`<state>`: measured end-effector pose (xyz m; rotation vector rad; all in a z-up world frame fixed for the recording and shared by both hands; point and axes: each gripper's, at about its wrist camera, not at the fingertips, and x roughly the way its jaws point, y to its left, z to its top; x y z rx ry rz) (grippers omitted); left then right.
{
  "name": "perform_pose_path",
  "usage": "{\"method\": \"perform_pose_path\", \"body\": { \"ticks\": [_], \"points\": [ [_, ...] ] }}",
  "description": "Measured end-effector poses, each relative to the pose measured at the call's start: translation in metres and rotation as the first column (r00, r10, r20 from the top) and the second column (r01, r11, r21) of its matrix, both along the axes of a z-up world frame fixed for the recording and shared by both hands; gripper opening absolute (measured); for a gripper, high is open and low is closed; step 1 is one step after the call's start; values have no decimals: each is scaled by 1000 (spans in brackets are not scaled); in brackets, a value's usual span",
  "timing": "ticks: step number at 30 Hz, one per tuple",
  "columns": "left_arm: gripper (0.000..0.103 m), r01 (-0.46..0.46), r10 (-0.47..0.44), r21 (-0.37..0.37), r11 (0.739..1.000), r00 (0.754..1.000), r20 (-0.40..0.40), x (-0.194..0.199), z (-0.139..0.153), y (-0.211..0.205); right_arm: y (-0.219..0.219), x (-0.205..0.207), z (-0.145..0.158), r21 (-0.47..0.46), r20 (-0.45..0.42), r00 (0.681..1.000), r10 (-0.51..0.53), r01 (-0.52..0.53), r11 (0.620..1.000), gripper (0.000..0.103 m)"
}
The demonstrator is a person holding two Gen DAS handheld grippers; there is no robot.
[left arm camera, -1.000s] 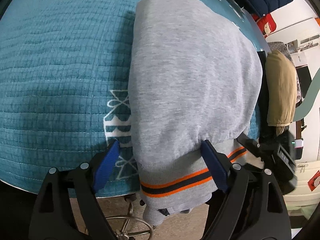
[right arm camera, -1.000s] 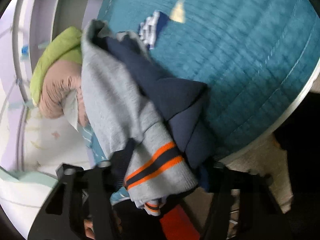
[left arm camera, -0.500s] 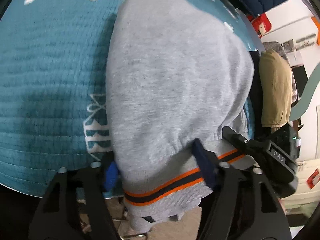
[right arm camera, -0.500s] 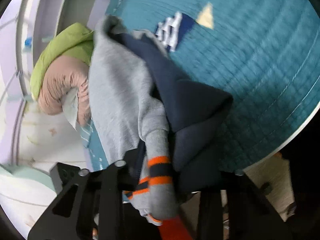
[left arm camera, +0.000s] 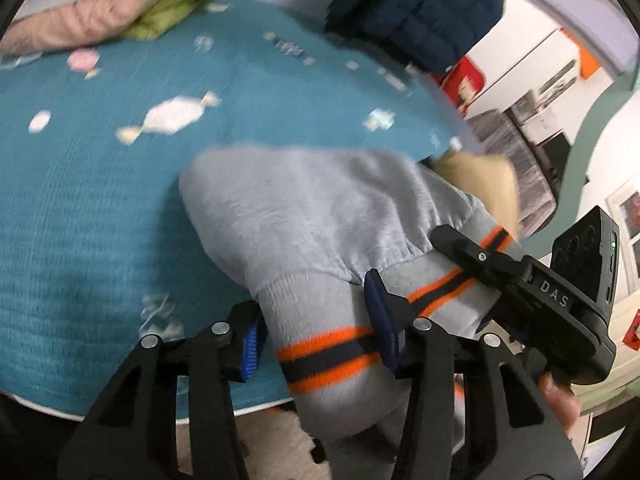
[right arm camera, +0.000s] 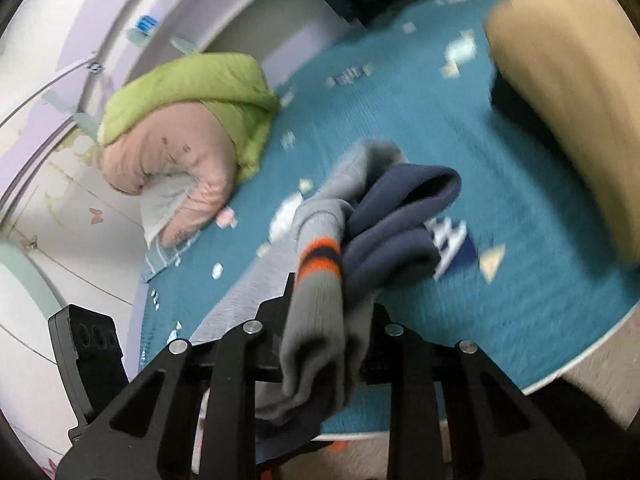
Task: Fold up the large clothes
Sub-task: 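Lift the folded jacket with both tools and carry it onto the beige garment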
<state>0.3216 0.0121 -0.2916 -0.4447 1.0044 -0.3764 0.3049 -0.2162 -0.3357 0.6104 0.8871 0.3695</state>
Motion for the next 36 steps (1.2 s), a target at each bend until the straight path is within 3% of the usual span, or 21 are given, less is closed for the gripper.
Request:
{"method": "perform_pose_path", "body": {
  "ticks": [5, 8, 13, 16, 19, 23, 25, 27, 29, 31, 36],
  "points": [
    [45, 35, -29, -92, 995, 998, 58, 24, 45, -40, -32, 17, 53, -30, 120, 993, -12, 16, 999, 22],
    [45, 69, -55, -90, 994, 988, 142, 34, 74, -71, -62, 23, 84, -44, 208, 978, -29, 39, 998, 22],
    [45, 160, -123, -108, 981, 949, 291, 56, 131, -160, -152, 19, 134, -1, 355, 927, -119, 128, 992, 22],
    [45, 209, -161, -91, 974, 914, 374, 59, 148, -223, -203, 10, 144, 17, 417, 891, -180, 191, 982, 22],
    [45, 259, -221, -56, 964, 901, 374, 62, 130, -282, -268, 4, 121, 57, 373, 893, -252, 249, 967, 22],
    [46, 360, -361, 46, 932, 908, 210, 68, 63, -350, -322, 15, 41, 4, 154, 927, -341, 344, 939, 22],
    [46, 421, -430, 91, 903, 893, 136, 63, 30, -374, -345, 14, -4, -3, 59, 913, -404, 405, 914, 22],
    [47, 451, -462, 105, 886, 878, 124, 62, 14, -382, -364, 8, -27, 46, 30, 887, -460, 458, 888, 22],
    [49, 479, -490, 108, 871, 864, 120, 64, 6, -386, -377, 4, -44, 79, 12, 874, -487, 484, 871, 22],
    [51, 475, -486, 110, 873, 866, 121, 70, 3, -386, -383, 8, -57, 82, -25, 879, -476, 476, 875, 24],
    [54, 457, -463, 76, 886, 878, 123, 68, 9, -371, -381, 14, -46, 20, -63, 864, -499, 501, 865, 36]
  ]
}}
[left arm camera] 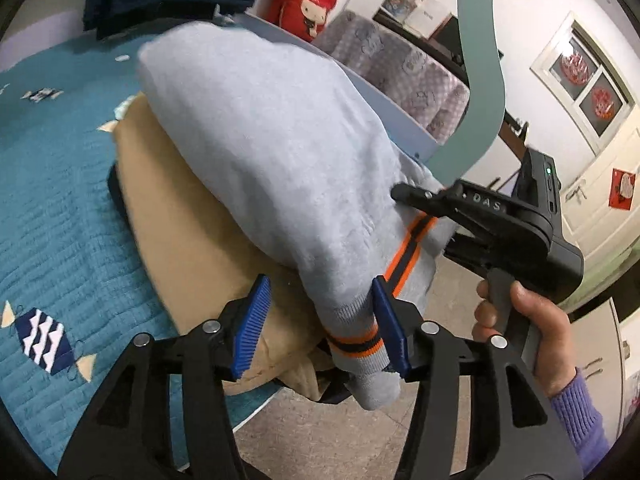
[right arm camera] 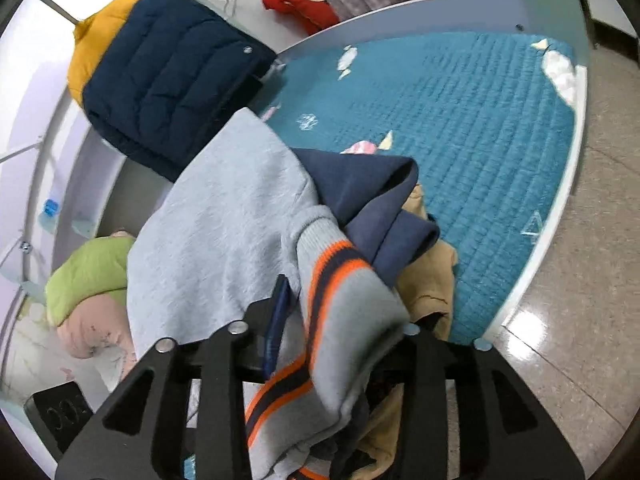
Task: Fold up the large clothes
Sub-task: 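Lift the folded jacket with both tools and carry it onto the beige garment, then open both tools and pull them back from the stacked jacket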
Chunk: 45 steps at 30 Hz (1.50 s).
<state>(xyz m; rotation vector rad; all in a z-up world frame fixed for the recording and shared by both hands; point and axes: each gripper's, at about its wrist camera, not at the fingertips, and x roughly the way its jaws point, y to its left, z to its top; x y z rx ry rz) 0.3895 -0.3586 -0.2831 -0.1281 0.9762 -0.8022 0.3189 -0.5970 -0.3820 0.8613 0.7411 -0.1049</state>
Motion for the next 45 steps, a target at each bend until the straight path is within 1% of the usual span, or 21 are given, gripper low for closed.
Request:
{"method": "perform_pose_path", "body": {
  "ticks": [2, 4, 6, 8, 9, 10, 12, 14, 16, 17, 19, 21, 24, 27, 31, 33, 35, 38, 41, 43, 45],
  "points": [
    [57, -16, 16, -18, 1000, 1000, 11, 1, 7, 10, 6, -2, 11, -59, -29, 1000, -7, 5, 998, 39],
    [71, -35, 36, -38, 999, 999, 20, -3, 15, 20, 14, -4, 22, -121, -54, 998, -10, 3, 993, 49],
    [76, -59, 61, -57, 997, 998, 33, -7, 23, 33, 25, -6, 27, -186, -83, 996, -7, -9, 982, 49],
    [79, -80, 82, -52, 995, 996, 40, -7, 28, 42, 34, -11, 34, -284, -115, 993, -28, -6, 959, 50],
    [79, -99, 101, -42, 994, 994, 48, -7, 31, 50, 37, -16, 39, -331, -120, 991, -52, 9, 943, 54],
    [80, -108, 110, -35, 993, 992, 58, -10, 31, 60, 42, -21, 44, -398, -129, 988, -87, 29, 917, 60],
    [83, -138, 138, -5, 990, 987, 82, -12, 36, 73, 56, -31, 56, -499, -116, 987, -115, 42, 866, 62],
    [85, -166, 164, 15, 986, 981, 105, -17, 41, 92, 76, -37, 68, -544, -97, 992, -78, 12, 839, 63],
    [88, -179, 174, 23, 984, 977, 125, -22, 47, 107, 106, -42, 85, -581, -94, 995, -29, -31, 814, 74],
    [89, -192, 186, 34, 981, 973, 136, -26, 50, 116, 119, -45, 88, -596, -90, 996, -9, -47, 802, 74],
    [90, -203, 194, 42, 978, 969, 151, -34, 57, 135, 155, -53, 101, -617, -88, 995, 53, -96, 781, 75],
    [92, -213, 197, 74, 974, 965, 174, -44, 63, 152, 182, -57, 107, -626, -101, 990, 94, -137, 768, 85],
    [93, -224, 204, 85, 971, 959, 195, -61, 70, 181, 223, -65, 116, -633, -109, 983, 147, -183, 752, 85],
    [95, -244, 222, 93, 965, 954, 200, -72, 73, 203, 255, -77, 122, -653, -122, 980, 160, -200, 731, 85],
    [98, -307, 270, 114, 945, 927, 259, -96, 84, 240, 293, -96, 124, -659, -130, 974, 185, -224, 717, 86],
    [98, -324, 286, 110, 940, 920, 267, -107, 90, 254, 308, -104, 127, -667, -138, 972, 190, -233, 708, 95],
    [98, -346, 306, 111, 932, 911, 276, -120, 96, 267, 325, -114, 131, -683, -129, 971, 202, -235, 692, 95],
    [98, -378, 332, 110, 919, 894, 300, -138, 106, 282, 343, -127, 138, -675, -110, 966, 233, -245, 696, 95],
    [98, -404, 359, 84, 911, 877, 320, -156, 120, 298, 362, -140, 147, -676, -89, 958, 272, -259, 690, 95],
    [98, -414, 371, 71, 908, 870, 326, -165, 127, 306, 375, -148, 155, -689, -76, 951, 300, -267, 674, 95],
    [98, -440, 391, 66, 896, 850, 354, -177, 136, 314, 385, -156, 161, -697, -59, 946, 319, -268, 665, 95]
  ]
}}
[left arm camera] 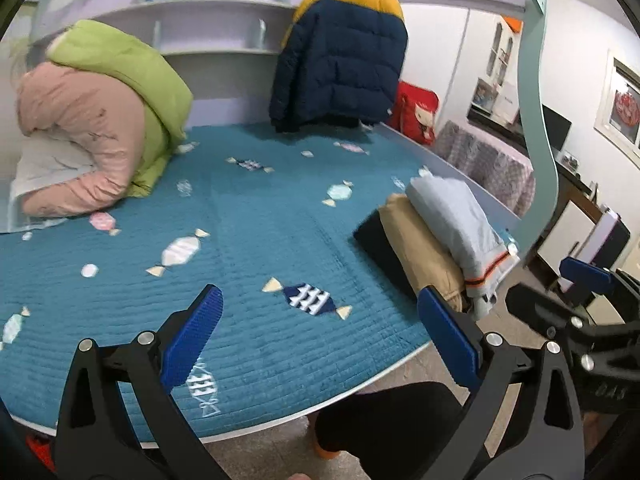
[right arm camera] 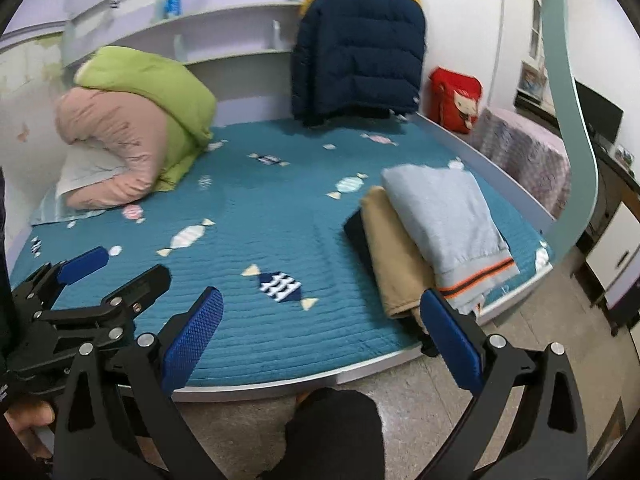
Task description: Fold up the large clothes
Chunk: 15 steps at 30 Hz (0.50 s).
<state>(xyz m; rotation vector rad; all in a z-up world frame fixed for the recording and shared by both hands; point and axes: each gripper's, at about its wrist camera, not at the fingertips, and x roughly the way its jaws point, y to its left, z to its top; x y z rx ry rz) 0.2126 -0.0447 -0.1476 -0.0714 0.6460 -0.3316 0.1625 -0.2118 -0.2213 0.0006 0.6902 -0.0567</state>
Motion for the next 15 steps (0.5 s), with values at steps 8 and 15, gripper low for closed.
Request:
{"method": "perform_pose_path", "body": {
  "ticks": [8, 15],
  "points": [
    [98, -57, 57, 4, 998, 995, 85, -41, 34, 22, 22, -29, 27, -26, 93, 995, 28, -25, 999, 95],
    [98, -130, 125, 17, 991, 976, 178, -78, 71, 41, 38, -55, 53, -24, 180, 981, 71, -67, 997, 95]
  ]
}}
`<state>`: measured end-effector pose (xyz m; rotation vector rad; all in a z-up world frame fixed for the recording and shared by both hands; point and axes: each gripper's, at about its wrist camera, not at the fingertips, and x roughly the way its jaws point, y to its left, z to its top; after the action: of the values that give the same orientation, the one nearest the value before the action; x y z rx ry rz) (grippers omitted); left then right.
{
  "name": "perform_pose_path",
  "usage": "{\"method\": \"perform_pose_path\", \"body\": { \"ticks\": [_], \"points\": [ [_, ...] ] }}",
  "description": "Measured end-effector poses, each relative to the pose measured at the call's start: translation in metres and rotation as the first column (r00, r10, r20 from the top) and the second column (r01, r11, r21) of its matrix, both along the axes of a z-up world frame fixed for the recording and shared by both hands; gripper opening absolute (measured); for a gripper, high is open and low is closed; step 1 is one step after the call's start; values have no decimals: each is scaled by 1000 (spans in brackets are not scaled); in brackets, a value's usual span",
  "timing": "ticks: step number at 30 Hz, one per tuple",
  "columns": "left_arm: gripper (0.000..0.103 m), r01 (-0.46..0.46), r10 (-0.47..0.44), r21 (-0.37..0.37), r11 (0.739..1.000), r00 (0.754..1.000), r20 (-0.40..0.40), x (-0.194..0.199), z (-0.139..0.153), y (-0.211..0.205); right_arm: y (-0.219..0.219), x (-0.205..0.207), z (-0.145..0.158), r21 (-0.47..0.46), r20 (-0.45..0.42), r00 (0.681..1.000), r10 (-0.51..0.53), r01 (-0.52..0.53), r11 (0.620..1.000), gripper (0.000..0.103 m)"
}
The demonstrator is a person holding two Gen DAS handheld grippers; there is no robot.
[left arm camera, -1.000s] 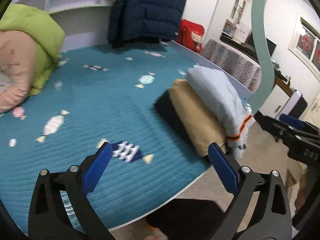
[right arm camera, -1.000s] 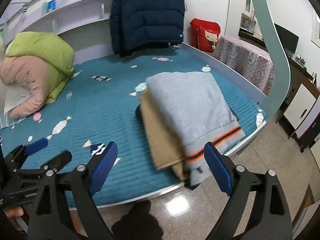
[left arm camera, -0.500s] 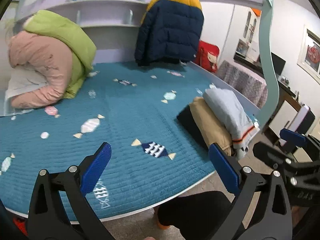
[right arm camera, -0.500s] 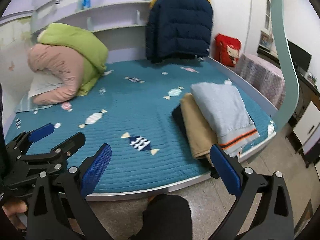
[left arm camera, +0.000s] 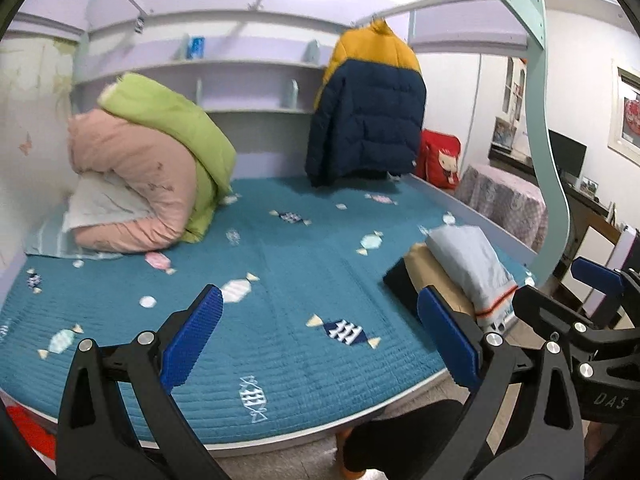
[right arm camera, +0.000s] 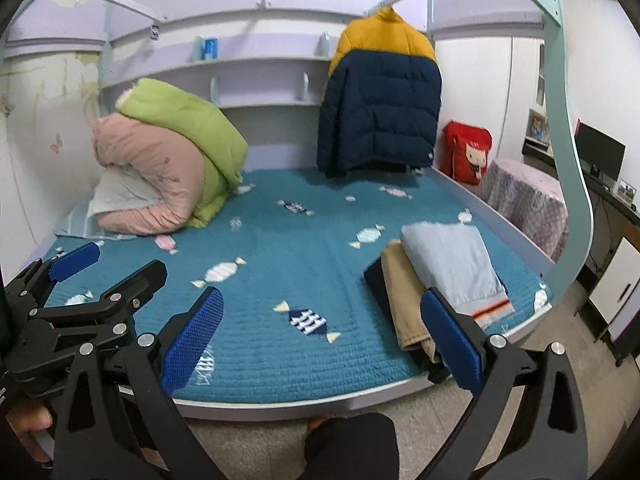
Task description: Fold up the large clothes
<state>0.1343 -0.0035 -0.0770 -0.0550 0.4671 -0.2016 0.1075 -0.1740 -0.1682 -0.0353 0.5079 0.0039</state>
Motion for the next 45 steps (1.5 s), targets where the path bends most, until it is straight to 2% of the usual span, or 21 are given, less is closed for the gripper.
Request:
{"method": "perform_pose_path", "body": {
  "ticks": [4, 10, 18, 35, 45],
  "points": [
    [98, -57, 56, 21, 998, 996, 72, -26, 22, 9, 9, -15, 17, -3, 59, 998, 35, -35, 999, 95],
    [98, -82, 78, 29, 996, 988, 131, -54, 48, 22, 14, -36, 35, 16, 128, 988, 86, -88, 996, 95],
    [98, -160, 138, 72, 984, 959, 246, -89, 76, 22, 12, -53, 53, 35, 182, 977, 113, -122, 992, 95],
    [98, -157, 132, 66, 985, 947, 292, -111, 91, 14, 0, -76, 63, 37, 227, 970, 88, -99, 994, 95],
    [98, -141, 118, 59, 988, 950, 288, -112, 92, 8, -8, -80, 66, 35, 228, 971, 76, -86, 996, 95]
  ]
}}
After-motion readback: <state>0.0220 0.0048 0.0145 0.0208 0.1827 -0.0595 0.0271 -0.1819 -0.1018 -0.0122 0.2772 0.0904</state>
